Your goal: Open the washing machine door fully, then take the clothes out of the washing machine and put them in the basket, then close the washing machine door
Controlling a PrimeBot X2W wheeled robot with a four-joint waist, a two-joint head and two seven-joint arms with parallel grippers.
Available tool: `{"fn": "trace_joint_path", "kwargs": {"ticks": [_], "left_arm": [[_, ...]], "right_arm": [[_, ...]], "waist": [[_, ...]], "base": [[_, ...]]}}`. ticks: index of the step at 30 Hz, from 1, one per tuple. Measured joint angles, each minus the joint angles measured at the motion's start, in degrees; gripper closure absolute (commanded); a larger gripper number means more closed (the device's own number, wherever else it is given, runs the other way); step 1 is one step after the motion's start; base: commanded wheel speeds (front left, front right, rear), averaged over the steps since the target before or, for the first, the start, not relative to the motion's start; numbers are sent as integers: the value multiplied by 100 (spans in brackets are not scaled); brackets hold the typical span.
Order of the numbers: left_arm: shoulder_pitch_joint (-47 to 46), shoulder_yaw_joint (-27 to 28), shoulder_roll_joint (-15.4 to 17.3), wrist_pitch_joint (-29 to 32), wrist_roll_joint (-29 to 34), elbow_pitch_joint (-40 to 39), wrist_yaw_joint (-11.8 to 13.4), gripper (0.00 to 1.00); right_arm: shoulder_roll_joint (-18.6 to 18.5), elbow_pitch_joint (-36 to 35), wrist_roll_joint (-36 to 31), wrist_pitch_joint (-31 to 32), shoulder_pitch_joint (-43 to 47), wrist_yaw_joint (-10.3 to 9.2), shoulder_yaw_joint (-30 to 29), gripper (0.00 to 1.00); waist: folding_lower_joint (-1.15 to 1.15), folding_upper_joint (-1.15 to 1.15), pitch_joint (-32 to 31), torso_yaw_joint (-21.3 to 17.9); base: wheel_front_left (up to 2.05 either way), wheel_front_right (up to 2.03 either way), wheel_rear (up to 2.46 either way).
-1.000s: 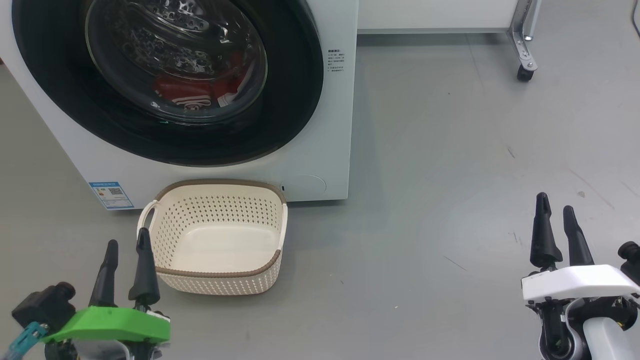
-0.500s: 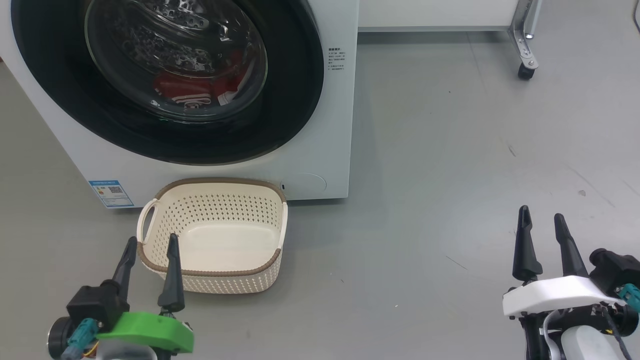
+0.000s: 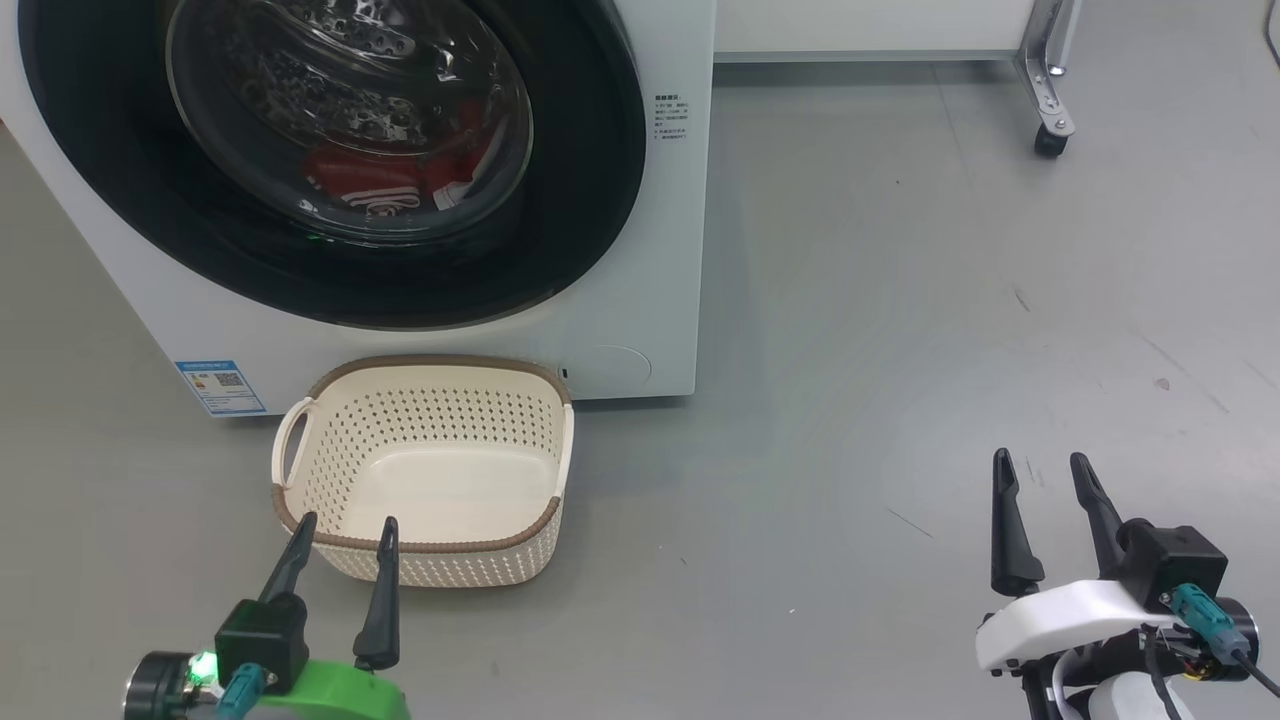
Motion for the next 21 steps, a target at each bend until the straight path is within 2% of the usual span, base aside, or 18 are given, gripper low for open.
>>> {"fn": "trace_joint_path", "kwargs": {"ticks": [21], "left_arm": [[-9,-27,-3,0,-49,466,119,0]], "right_arm": [[32,245,1,-5,-34,-76,29,0]], "waist": [[0,0,11,-29]], "base": [[0,0,0]]}}
